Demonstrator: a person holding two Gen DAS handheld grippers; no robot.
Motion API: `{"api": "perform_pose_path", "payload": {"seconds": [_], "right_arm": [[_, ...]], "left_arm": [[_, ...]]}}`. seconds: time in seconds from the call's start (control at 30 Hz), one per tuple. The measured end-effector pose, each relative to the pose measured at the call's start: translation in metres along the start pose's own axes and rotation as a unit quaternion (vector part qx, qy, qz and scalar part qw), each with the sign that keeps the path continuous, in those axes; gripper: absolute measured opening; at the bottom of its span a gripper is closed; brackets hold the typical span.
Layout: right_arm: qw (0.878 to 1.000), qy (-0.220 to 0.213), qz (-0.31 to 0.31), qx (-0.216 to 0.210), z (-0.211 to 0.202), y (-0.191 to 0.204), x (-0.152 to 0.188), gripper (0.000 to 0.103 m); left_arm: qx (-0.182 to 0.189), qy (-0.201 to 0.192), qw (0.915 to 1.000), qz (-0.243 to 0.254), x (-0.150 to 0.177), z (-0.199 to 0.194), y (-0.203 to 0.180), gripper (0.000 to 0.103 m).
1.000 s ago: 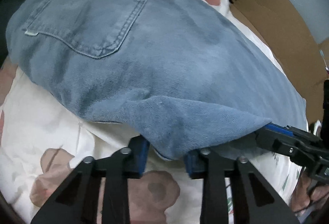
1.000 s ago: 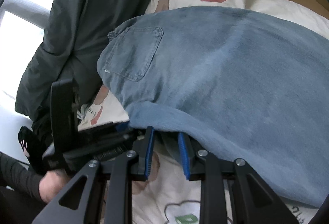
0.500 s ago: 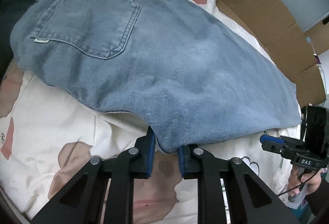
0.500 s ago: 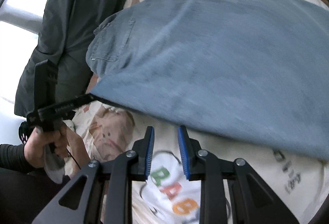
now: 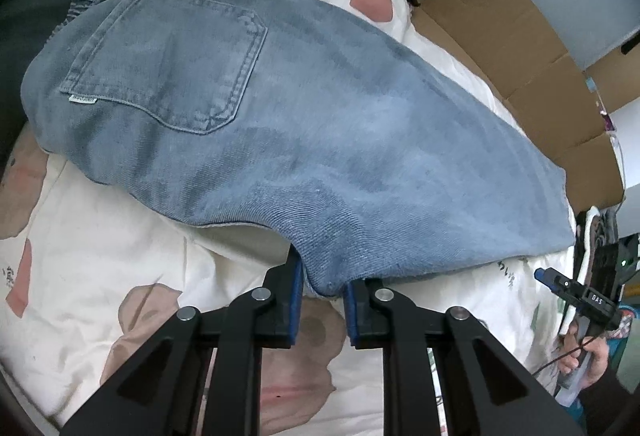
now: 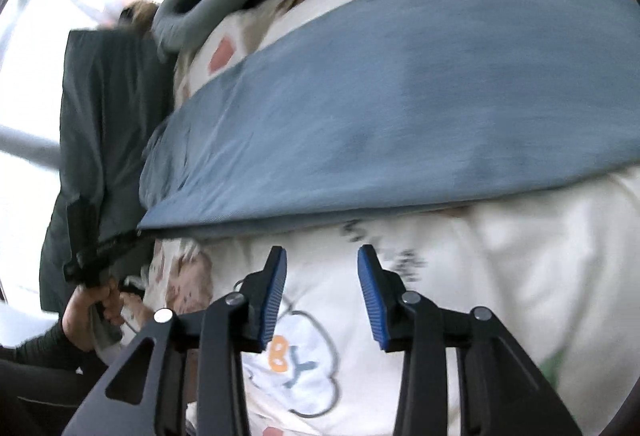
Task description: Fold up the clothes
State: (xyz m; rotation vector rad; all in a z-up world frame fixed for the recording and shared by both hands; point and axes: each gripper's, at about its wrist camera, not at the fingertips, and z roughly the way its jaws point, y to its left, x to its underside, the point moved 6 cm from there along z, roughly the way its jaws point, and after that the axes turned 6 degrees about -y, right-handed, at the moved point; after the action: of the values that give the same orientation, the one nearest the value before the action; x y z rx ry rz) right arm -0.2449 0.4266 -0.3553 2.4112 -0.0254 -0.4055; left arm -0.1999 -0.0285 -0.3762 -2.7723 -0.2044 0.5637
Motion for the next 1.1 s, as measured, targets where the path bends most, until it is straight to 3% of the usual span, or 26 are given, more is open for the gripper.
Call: {"api": "perform_pose_path", "payload": {"seconds": [0.07, 0.5, 0.8, 1.1], "right_arm": [[1.000, -0.017, 0.018, 0.009, -0.012, -0.018, -0.006, 0.051], [0.979, -0.131, 0.131, 0.088, -0.086, -0.133, -0.048, 0.054], [0.964, -0.162, 0.159, 0.138, -0.109, -0.184, -0.058, 0.054], [0.963, -0.171, 0.151, 0.146, -0.104, -0.203, -0.065, 0.054]], "left_arm": [[0.001, -0.003, 1.0000, -0.004, -0.003, -0.004, -0.001, 0.017], [0.000, -0.002, 1.0000, -0.008, -0.006, -0.006, -0.005, 0.017], [0.006, -0.002, 0.9999, -0.011, -0.007, -0.006, -0.003, 0.017], [0.005, -0.001, 0.9999, -0.012, -0.007, -0.007, -0.003, 0.017]]}}
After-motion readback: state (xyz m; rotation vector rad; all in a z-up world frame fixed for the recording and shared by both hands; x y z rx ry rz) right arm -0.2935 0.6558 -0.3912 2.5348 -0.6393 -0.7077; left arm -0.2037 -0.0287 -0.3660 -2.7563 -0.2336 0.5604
